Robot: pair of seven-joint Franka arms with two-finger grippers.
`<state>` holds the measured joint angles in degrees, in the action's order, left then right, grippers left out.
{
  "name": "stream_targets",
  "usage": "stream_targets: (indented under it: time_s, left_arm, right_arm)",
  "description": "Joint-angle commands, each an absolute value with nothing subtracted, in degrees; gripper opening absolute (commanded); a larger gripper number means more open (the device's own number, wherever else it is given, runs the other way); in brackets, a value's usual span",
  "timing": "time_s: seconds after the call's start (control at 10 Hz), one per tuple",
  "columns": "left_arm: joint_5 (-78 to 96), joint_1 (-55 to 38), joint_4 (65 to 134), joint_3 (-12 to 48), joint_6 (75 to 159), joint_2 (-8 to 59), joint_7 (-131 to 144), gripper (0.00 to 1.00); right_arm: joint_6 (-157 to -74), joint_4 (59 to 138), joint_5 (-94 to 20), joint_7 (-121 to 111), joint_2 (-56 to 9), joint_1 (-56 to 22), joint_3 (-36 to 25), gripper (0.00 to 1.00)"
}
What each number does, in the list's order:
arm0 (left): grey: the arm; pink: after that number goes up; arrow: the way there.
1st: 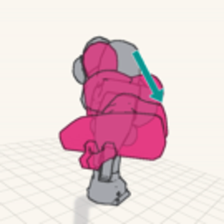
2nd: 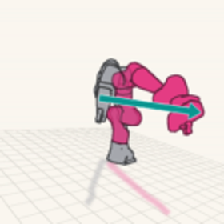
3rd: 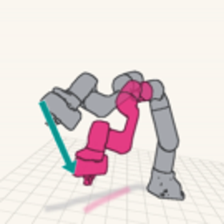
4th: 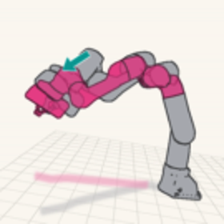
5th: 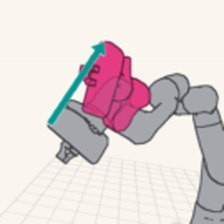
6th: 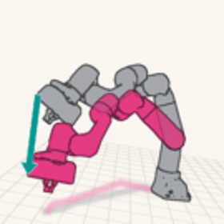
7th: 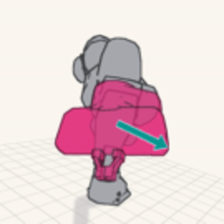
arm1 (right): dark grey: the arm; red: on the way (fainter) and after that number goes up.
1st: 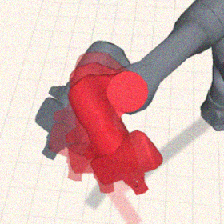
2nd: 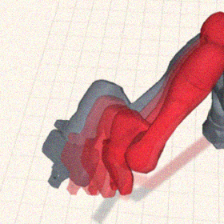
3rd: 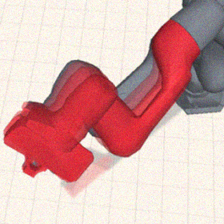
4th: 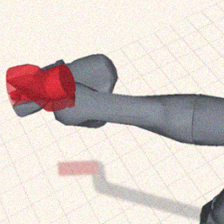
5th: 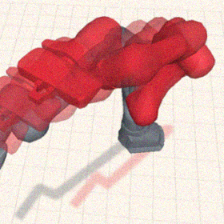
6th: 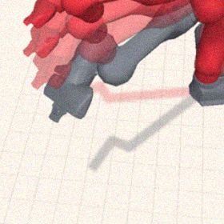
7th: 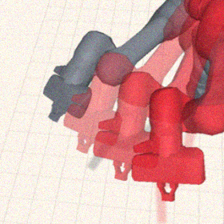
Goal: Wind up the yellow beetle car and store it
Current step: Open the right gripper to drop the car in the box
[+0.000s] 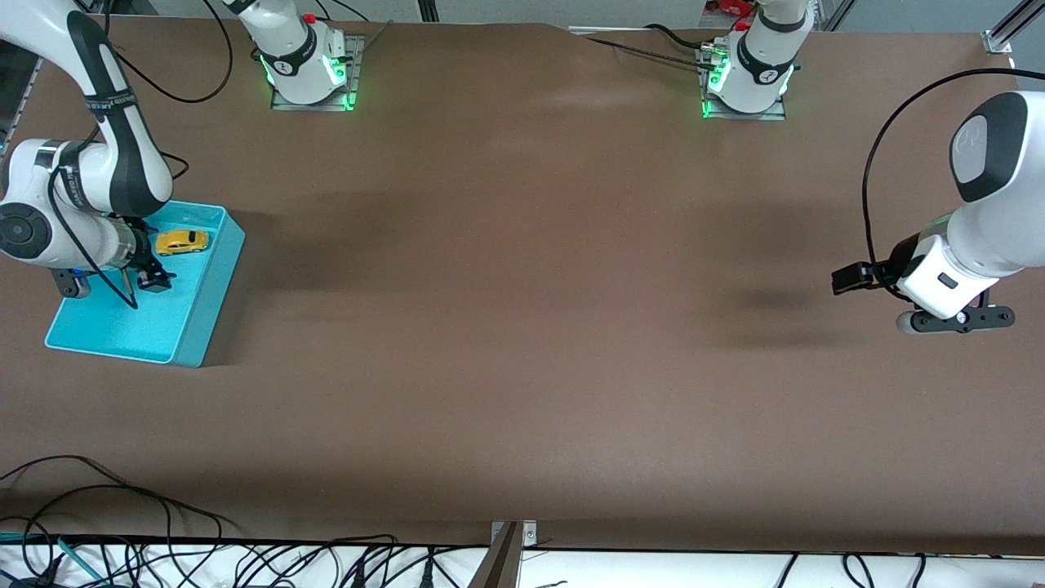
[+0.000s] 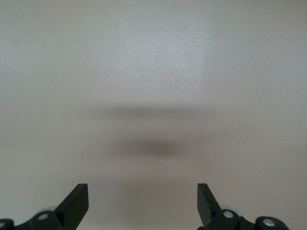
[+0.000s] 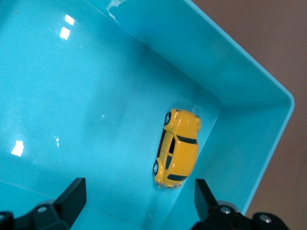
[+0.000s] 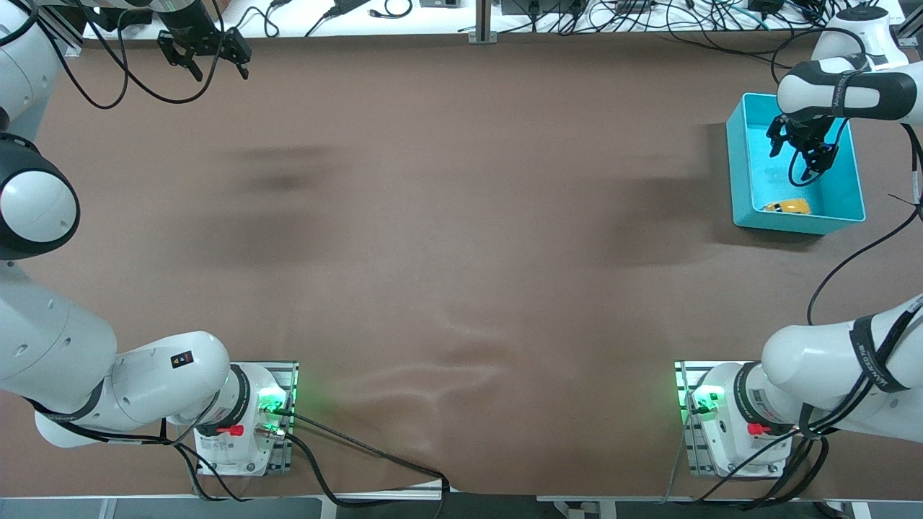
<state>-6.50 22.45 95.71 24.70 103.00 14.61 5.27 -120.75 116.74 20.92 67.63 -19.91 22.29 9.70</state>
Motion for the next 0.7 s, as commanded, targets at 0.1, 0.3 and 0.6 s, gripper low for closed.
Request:
stream_targets:
  time_s: [0.1,0.3,0.6]
  left_arm:
    - [-5.1,22.8,92.3,24.3,101.7,15.1,1.3,1.00]
    - [-4.8,22.9,92.0,24.3,100.6,15.0,4.4,1.00]
    - [-4.8,23.8,92.4,24.3,99.5,14.9,1.6,1.00]
  right_arm:
    - [-117.4,116.3,21.3,68.5,-15.2,22.4,12.3,1.00]
    - [-116.0,117.0,19.6,69.0,-11.3,22.4,13.9,1.00]
    - [-116.4,116.6,17.2,69.0,-7.5,22.6,14.6,1.00]
